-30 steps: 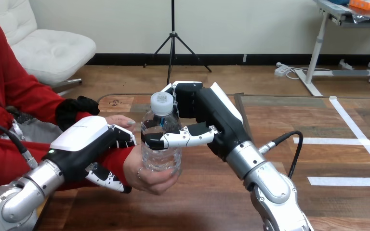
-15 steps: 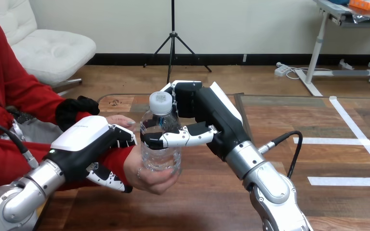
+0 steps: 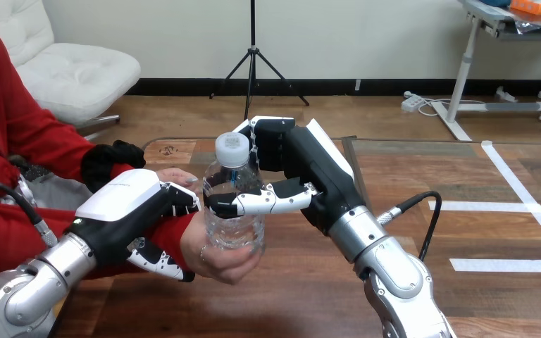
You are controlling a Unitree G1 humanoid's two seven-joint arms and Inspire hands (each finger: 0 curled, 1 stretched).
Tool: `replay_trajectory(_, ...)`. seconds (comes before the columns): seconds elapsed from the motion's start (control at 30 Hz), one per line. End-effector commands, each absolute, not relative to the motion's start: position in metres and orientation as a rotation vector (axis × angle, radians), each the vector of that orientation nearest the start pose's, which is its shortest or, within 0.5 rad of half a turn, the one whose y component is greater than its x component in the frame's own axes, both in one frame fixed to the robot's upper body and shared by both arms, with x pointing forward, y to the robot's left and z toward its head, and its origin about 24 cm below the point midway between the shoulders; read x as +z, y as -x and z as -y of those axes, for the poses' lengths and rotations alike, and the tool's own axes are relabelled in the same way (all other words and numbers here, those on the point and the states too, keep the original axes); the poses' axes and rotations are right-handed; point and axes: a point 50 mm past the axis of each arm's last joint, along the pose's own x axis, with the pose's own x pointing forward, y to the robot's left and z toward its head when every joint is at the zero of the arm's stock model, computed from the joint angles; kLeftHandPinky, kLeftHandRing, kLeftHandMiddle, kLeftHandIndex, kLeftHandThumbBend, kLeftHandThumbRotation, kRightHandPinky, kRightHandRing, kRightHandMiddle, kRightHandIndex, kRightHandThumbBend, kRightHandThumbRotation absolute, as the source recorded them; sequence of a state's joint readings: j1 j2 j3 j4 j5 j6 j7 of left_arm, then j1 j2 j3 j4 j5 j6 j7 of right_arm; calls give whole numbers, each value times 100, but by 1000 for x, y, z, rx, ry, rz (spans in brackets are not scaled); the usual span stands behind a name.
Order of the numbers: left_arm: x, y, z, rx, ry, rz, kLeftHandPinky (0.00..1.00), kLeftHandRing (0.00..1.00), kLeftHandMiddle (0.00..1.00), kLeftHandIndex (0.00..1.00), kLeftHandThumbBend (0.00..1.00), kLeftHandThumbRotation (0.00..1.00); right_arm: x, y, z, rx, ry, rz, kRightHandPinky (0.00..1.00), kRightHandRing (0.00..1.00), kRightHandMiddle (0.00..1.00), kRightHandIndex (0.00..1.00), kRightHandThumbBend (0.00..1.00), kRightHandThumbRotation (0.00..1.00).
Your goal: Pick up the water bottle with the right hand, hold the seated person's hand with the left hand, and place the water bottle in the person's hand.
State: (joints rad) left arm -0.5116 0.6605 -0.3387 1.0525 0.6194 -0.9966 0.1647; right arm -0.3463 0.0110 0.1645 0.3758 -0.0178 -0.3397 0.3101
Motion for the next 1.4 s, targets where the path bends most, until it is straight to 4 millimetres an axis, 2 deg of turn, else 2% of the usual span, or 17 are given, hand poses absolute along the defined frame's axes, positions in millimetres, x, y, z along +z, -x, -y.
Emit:
replay_trajectory(0.0,91,-326,-205,-480,-1048,571,28,34,42,44,73,2,102,-295,43,642,65,412,33,38,44,45,91,0)
replay_trajectory(0.23,90,-325,-206,-480,-1048,563,30,35,43,46,72,2,101,-296,47,630,75,410,33,38,45,46,90,2)
replay_trajectory(0.53,88,-325,-209,-482,-1045,549,31,37,45,48,73,4,101,-296,56,596,92,425,41,46,52,53,88,17)
replay_trajectory(0.67,87,-324,-211,-484,-1046,542,32,38,46,48,72,5,101,-296,61,575,94,426,45,51,55,56,91,27)
replay_trajectory(0.93,86,-324,-214,-485,-1056,532,33,39,47,50,72,8,102,-296,75,525,112,434,49,55,59,60,93,36)
replay_trajectory(0.97,86,-324,-214,-485,-1058,528,34,40,48,51,75,10,103,-295,77,519,114,433,50,56,60,60,95,40)
replay_trajectory(1.13,84,-323,-217,-480,-1056,517,38,44,52,54,80,17,102,-295,87,496,130,431,51,58,61,63,98,47)
replay_trajectory(1.17,84,-323,-217,-478,-1055,516,42,46,54,56,83,22,102,-295,89,494,131,431,52,59,62,64,99,50)
replay_trajectory(1.37,83,-322,-221,-471,-1067,499,50,53,59,63,91,34,102,-295,100,472,145,432,54,60,64,66,100,56)
